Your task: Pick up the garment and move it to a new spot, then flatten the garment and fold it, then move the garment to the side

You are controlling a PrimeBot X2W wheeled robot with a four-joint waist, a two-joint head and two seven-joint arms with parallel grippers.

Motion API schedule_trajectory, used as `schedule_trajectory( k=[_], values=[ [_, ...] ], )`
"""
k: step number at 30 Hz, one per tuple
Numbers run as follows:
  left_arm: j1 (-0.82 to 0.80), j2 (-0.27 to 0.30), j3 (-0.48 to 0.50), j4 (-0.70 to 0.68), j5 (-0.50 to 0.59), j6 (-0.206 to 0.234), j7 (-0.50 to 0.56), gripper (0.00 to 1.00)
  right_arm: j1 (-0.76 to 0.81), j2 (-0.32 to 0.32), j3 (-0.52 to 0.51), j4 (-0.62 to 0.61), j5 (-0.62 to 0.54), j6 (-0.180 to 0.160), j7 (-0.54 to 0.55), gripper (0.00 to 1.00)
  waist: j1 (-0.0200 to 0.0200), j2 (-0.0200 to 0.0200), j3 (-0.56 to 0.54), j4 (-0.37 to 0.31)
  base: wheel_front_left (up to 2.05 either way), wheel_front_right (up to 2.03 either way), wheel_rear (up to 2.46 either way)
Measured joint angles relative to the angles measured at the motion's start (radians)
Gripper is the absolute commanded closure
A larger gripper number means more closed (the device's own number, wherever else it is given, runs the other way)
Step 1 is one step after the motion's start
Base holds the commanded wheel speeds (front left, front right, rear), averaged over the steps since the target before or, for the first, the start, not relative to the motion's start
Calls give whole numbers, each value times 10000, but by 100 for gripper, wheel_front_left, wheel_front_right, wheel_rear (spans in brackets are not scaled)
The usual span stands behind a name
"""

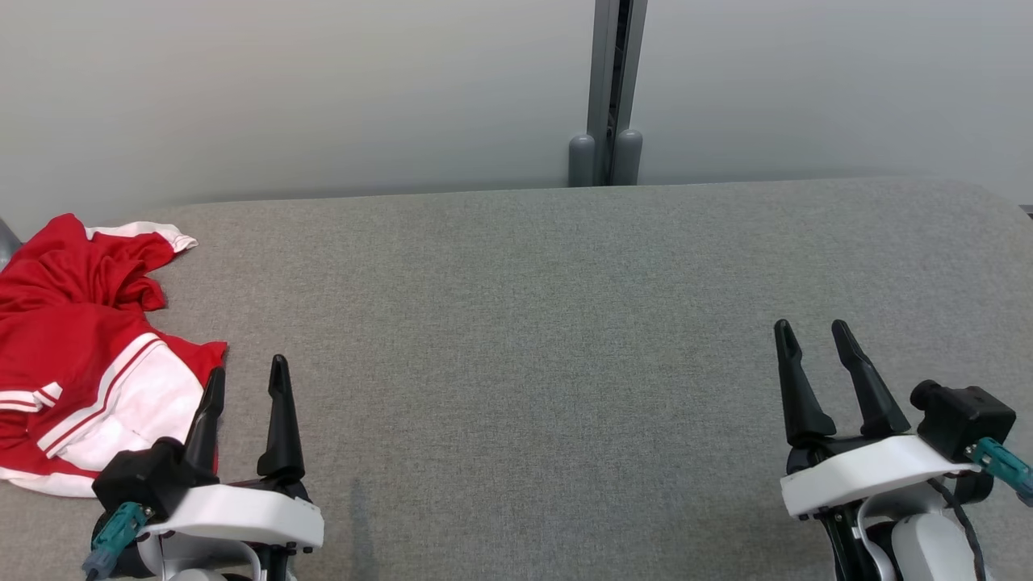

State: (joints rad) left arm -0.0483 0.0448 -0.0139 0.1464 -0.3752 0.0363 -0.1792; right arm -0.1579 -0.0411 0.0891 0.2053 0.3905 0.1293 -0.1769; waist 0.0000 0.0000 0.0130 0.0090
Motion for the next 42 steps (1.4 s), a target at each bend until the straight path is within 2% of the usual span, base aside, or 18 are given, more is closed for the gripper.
schedule_trajectory(
  k=[17,42],
  values=[
    [-6,10,-153,-19,1407,240,-366,0,-200,-21,128,75,-1425,2,-370,0,0,0,24,-13,0,0,0],
    [-5,29,-313,-132,3118,412,-815,0,-382,-42,447,75,-2938,4,-805,0,0,0,55,15,0,0,0]
  ],
)
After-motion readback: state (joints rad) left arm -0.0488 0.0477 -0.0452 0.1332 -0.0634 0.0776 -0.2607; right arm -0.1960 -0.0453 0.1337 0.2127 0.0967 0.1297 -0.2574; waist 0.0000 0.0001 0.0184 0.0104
